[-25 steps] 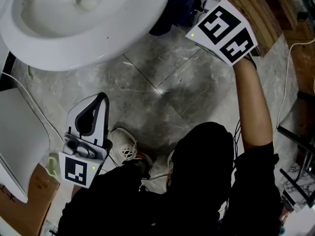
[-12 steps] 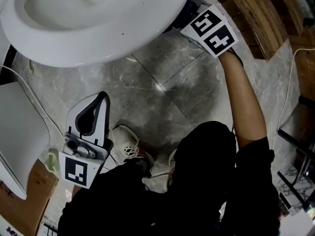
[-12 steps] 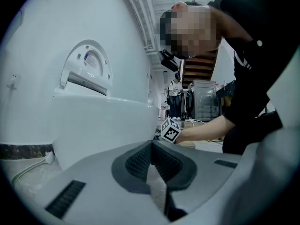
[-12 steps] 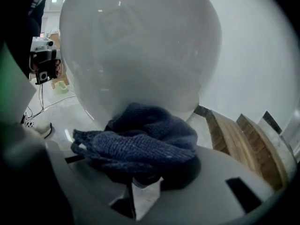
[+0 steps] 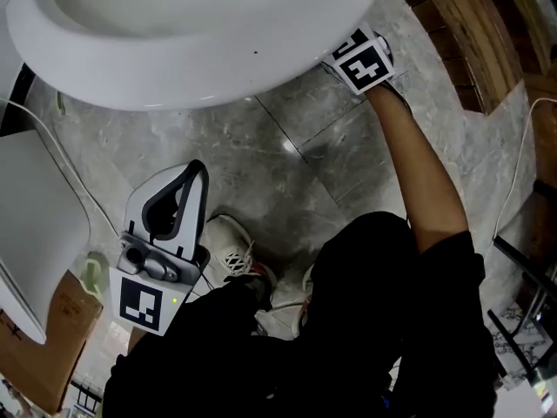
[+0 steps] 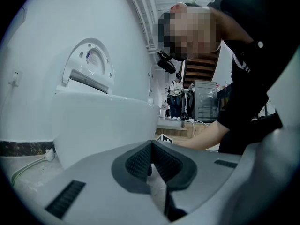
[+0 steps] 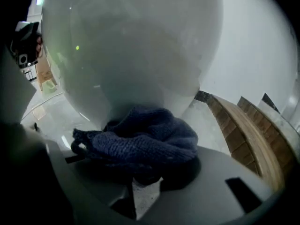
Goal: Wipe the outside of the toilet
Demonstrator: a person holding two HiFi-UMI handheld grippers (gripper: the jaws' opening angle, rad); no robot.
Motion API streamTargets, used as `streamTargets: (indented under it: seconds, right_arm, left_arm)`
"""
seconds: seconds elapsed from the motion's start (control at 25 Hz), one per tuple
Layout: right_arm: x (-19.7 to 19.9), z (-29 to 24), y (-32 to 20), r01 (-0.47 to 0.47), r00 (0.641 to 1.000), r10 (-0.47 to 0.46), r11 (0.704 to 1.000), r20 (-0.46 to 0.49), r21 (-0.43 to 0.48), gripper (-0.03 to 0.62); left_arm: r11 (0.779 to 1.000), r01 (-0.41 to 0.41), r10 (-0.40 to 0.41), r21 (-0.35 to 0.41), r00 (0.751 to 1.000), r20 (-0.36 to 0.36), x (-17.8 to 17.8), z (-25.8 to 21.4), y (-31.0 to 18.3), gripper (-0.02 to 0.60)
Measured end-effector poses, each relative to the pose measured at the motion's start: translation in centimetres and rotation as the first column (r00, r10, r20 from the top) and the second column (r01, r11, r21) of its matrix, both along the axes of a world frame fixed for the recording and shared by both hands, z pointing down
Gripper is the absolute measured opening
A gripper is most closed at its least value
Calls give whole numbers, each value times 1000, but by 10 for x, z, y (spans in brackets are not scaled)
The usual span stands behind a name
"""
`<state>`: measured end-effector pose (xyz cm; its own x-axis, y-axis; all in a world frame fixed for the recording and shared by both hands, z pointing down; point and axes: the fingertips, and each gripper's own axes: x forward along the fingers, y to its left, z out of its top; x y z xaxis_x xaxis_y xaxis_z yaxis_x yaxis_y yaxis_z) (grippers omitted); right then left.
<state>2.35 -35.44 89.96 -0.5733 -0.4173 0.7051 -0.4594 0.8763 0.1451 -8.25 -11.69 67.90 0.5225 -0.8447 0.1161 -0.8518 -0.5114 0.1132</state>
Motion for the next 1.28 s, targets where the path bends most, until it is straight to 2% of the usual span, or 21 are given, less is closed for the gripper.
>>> streamTargets:
  seconds: [0.2, 0.36, 0.48, 0.56, 0.68, 0.76, 0.8, 0.92, 1.04, 1.28]
  right_arm:
    - [-3, 22, 1, -47, 999, 47, 999, -8, -22, 101]
    - [-23, 33, 8, 7, 998, -4, 999, 56, -53, 101]
    - [-36, 38, 3, 40, 994, -39, 999, 107, -16, 101]
    - [-38, 39, 3, 32, 992, -29, 999, 125, -20, 103]
    - [-10, 53, 4, -61, 998, 61, 997, 4, -51, 104]
    - [6, 61, 4, -83, 994, 80, 996, -72, -35, 104]
    - [7, 58, 4, -78, 994, 76, 997, -75, -25, 104]
    - [7, 34, 9, -58, 998, 58, 998, -12, 11, 104]
    - [25, 15, 25, -52, 998, 51, 998, 27, 38, 104]
    - [67, -60, 54, -101, 980, 87, 992, 178, 72, 104]
  left_arm:
    - [1000, 15, -15, -1, 1000, -2, -6, -2, 1, 11]
    - [1000, 19, -19, -7, 1000, -2, -9, -1, 3, 11]
    - [1000, 26, -26, -2, 1000, 0, -10, -3, 4, 11]
    - [1000, 28, -28, 5, 1000, 4, -11, -6, 6, 11]
    - [999, 39, -39, 12, 999, 5, -13, -8, 8, 11]
    - [999, 48, -48, 13, 999, 4, -15, -8, 9, 11]
    - [999, 51, -51, 16, 999, 4, -15, -9, 8, 11]
    - [998, 52, -53, 28, 998, 25, -13, -13, 8, 11]
    - [997, 65, -66, 29, 997, 45, -17, -14, 7, 11]
    - [994, 91, -95, 56, 992, 79, -20, -23, -1, 11]
